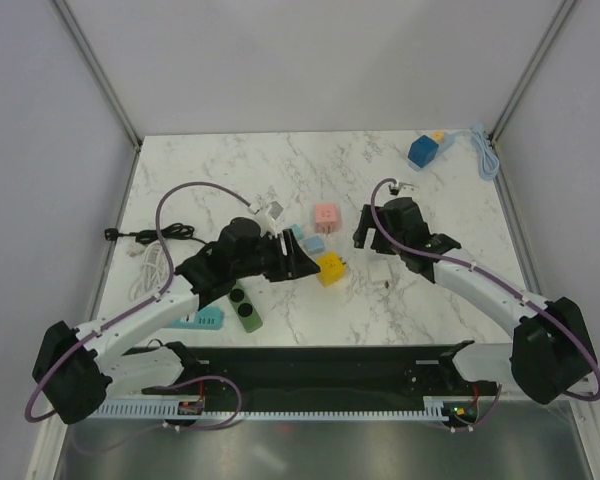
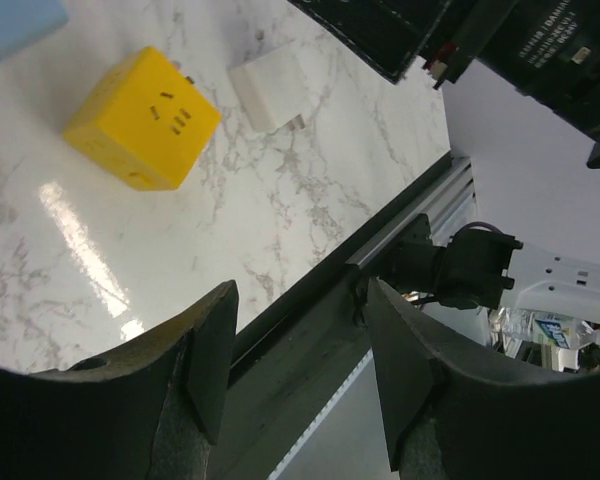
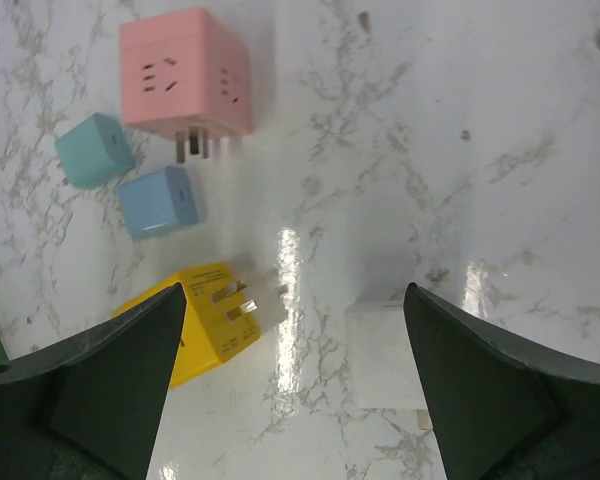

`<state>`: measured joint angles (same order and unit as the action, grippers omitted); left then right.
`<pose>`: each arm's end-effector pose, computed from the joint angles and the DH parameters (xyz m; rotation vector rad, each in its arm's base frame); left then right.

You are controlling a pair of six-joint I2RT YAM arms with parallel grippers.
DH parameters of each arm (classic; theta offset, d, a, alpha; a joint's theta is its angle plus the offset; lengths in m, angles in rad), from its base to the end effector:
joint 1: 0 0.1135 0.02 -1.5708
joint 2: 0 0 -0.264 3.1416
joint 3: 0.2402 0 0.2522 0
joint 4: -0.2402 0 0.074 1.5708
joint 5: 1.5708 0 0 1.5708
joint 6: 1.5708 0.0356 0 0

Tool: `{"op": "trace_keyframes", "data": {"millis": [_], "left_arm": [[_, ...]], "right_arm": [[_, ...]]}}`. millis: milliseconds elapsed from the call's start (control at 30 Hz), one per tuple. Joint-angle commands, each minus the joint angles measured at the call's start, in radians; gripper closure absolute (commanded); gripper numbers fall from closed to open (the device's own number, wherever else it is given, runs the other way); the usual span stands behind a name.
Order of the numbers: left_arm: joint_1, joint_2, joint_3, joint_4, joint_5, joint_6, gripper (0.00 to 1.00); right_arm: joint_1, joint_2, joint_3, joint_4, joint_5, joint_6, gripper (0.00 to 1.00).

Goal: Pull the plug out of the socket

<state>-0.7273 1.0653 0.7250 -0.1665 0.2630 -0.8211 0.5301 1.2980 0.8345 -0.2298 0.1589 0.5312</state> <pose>0.1715 -0.1651 0.2667 0.0707 2.2960 -1.1590 0.2434 0.1361 0.2421 0.0865 2.2812 0.3851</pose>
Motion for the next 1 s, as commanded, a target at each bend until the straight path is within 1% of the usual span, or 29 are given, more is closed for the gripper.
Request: {"op": "trace_keyframes", "data": {"millis": [0,67,100,167,200,267,300,333,367,400,433,467,500,533,567,600,633,667,700,733,767,833,867,967], "left_arm": [[-0.043,0.08,0.115,0.061,-0.03,0.036,0.38],[-0.044,0.154,0.191,0.059,-0.001,0.077,0.38],[-0.044,0.177,0.247,0.058,0.002,0.114,0.38],[-0.044,0.248,0.309,0.038,-0.01,0.155,0.37],[-0.043,0.274,0.345,0.027,-0.016,0.177,0.36],[-0.037,0.344,0.483,0.012,-0.039,0.265,0.34],[-0.034,0.367,0.516,0.013,-0.044,0.286,0.32],[-0.027,0.39,0.552,0.012,-0.042,0.301,0.32],[-0.02,0.451,0.591,0.013,-0.033,0.318,0.31],[-0.003,0.479,0.669,0.013,-0.024,0.347,0.31],[0.005,0.514,0.709,0.015,-0.015,0.361,0.3],[0.012,0.545,0.746,0.021,0.007,0.376,0.3],[0.028,0.603,0.813,0.033,0.018,0.41,0.3],[0.04,0.657,0.877,0.044,0.036,0.428,0.3],[0.04,0.657,0.878,0.044,0.041,0.447,0.3],[0.049,0.709,0.936,0.044,0.041,0.491,0.3],[0.051,0.729,0.958,0.045,0.035,0.514,0.3],[0.057,0.749,0.99,0.045,0.012,0.534,0.3],[0.058,0.775,0.995,0.054,-0.007,0.569,0.3],[0.062,0.786,0.993,0.068,-0.021,0.583,0.3],[0.065,0.789,0.961,0.09,-0.034,0.599,0.3],[0.069,0.794,0.906,0.189,-0.038,0.623,0.3],[0.072,0.795,0.854,0.218,-0.036,0.637,0.3],[0.074,0.815,0.821,0.26,-0.041,0.657,0.3]], "right_arm": [[-0.076,-0.055,-0.035,-0.037,0.123,0.139,0.02],[-0.129,-0.055,-0.04,-0.029,0.13,0.176,0.02],[-0.181,-0.033,-0.034,-0.022,0.126,0.193,0.02],[-0.232,0.001,0.014,-0.019,0.152,0.199,0.02],[-0.281,0.023,0.035,-0.017,0.168,0.2,0.02],[-0.336,0.125,0.118,-0.01,0.206,0.202,0.02],[-0.349,0.154,0.148,0.004,0.227,0.202,0.02],[-0.358,0.19,0.216,0.03,0.244,0.194,0.02],[-0.369,0.229,0.26,0.035,0.272,0.187,0.02],[-0.384,0.318,0.309,0.038,0.287,0.176,0.02],[-0.39,0.363,0.424,0.032,0.298,0.147,0.02],[-0.398,0.412,0.489,0.024,0.312,0.136,0.02],[-0.413,0.505,0.552,0.014,0.318,0.124,0.02],[-0.427,0.596,0.68,-0.017,0.329,0.113,0.02],[-0.427,0.596,0.742,-0.034,0.337,0.109,0.02],[-0.439,0.68,0.8,-0.046,0.343,0.104,0.02],[-0.446,0.719,0.902,-0.063,0.346,0.098,0.02],[-0.453,0.792,0.952,-0.069,0.35,0.084,0.02],[-0.456,0.826,0.997,-0.072,0.353,0.076,0.02],[-0.459,0.86,1.082,-0.083,0.357,0.063,0.02],[-0.461,0.923,1.121,-0.092,0.367,0.044,0.02],[-0.461,0.972,1.207,-0.108,0.407,0.032,0.02],[-0.46,1.013,1.227,-0.108,0.41,0.029,0.02],[-0.461,1.07,1.301,-0.106,0.412,0.012,0.02]]}}
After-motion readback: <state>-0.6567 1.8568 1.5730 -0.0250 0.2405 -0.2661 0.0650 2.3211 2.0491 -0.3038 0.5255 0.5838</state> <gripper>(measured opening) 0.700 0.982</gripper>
